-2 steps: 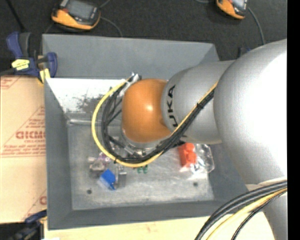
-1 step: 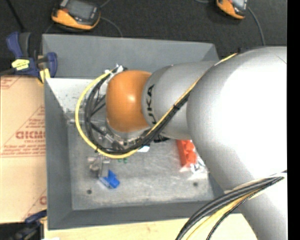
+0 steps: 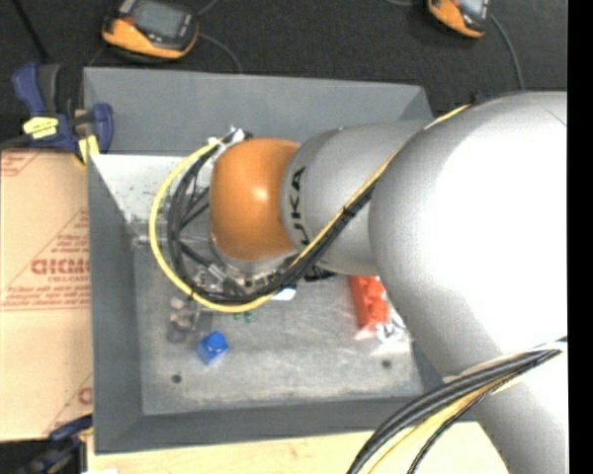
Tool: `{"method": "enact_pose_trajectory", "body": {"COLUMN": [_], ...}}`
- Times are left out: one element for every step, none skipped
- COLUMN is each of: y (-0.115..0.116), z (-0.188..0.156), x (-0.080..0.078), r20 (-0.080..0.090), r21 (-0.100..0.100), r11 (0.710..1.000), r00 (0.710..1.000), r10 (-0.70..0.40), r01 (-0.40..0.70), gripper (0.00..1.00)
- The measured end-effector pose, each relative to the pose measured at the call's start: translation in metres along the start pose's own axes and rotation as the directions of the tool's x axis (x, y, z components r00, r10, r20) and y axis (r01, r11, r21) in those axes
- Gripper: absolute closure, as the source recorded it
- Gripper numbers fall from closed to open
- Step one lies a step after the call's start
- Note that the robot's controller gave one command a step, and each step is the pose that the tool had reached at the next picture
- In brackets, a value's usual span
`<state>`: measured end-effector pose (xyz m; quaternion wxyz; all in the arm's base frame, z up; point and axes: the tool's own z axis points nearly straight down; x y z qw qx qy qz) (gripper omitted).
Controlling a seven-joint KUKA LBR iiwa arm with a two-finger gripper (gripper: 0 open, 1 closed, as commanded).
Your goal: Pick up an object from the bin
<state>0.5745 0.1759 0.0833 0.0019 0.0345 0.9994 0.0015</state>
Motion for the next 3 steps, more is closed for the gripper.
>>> {"method": "enact_pose_trajectory", "body": {"y": [0.007, -0.012, -0.001], "z": [-0.107, -0.086, -0.153], "x": [0.023, 0.030, 0.029], "r20": [0.005, -0.004, 0.005], "r21": [-0.002, 0.001, 0.003], "r11": [1.000, 0.811, 0.797], "r00": [1.000, 0.811, 0.797], "r10": [-0.012, -0.585, -0.604], "r01": [0.012, 0.585, 0.604], "gripper": [1.00, 1.00, 1.00]}}
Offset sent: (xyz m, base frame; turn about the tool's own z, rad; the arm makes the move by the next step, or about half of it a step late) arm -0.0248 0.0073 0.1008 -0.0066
